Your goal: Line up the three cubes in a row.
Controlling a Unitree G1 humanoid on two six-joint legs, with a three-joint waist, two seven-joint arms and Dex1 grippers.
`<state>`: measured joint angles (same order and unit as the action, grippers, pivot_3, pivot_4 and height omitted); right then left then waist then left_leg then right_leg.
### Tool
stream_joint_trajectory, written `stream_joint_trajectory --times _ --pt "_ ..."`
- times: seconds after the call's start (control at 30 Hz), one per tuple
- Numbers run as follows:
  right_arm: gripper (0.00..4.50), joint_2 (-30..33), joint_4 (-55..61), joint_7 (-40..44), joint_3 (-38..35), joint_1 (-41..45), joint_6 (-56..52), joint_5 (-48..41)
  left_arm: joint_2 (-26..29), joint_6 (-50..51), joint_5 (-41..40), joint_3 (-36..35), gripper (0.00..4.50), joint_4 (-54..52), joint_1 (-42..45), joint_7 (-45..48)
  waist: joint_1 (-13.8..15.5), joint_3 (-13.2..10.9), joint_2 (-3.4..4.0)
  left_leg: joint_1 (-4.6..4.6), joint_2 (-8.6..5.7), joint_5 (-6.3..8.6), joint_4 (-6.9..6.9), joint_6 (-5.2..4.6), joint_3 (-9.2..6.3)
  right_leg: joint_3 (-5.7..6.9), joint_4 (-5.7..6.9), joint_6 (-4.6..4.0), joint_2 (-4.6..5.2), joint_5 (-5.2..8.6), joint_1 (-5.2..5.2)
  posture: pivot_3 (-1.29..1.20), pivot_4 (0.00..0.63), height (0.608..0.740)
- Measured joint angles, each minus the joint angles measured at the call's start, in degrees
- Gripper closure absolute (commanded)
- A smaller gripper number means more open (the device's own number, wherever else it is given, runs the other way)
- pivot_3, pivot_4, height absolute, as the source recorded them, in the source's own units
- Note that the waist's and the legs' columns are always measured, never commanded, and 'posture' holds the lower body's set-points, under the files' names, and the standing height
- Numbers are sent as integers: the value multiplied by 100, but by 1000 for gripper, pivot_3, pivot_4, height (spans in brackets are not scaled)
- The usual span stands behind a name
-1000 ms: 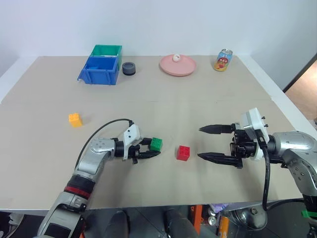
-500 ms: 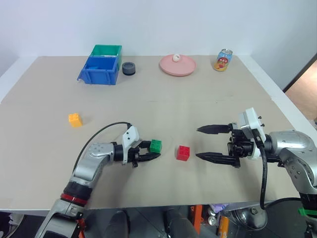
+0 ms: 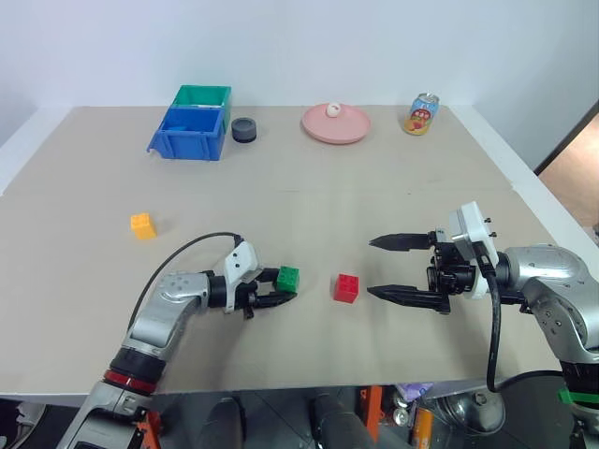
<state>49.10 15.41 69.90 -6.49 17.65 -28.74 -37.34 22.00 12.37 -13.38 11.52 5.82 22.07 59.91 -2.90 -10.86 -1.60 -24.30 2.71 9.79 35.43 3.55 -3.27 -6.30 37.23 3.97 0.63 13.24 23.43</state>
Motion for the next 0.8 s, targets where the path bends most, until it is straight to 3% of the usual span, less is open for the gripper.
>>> stream_joint_trajectory --times 0.3,0.37,0.53,0.8 --pt "0 0 -2 1 0 0 0 2 -55 -133 113 13 2659 29 -12 -125 6 2 2 1 0 -1 6 0 0 0 0 2 0 -5 -3 0 150 736" --pt "0 0 -9 1 0 1 7 16 -58 -101 102 11 1591 2 -26 -159 8 2 2 1 0 -1 5 0 0 0 0 2 0 -5 -3 0 150 736" --pt "0 -11 -107 8 1 4 43 68 -56 209 21 -1 15 -200 -86 -229 7 2 2 1 0 -1 5 0 0 0 0 2 0 -4 -3 0 150 736" --pt "0 -104 -161 21 65 103 106 148 -8 918 -369 -98 15 -593 -142 -326 6 1 2 -1 0 -1 4 0 0 0 0 2 0 -4 1 0 150 736"
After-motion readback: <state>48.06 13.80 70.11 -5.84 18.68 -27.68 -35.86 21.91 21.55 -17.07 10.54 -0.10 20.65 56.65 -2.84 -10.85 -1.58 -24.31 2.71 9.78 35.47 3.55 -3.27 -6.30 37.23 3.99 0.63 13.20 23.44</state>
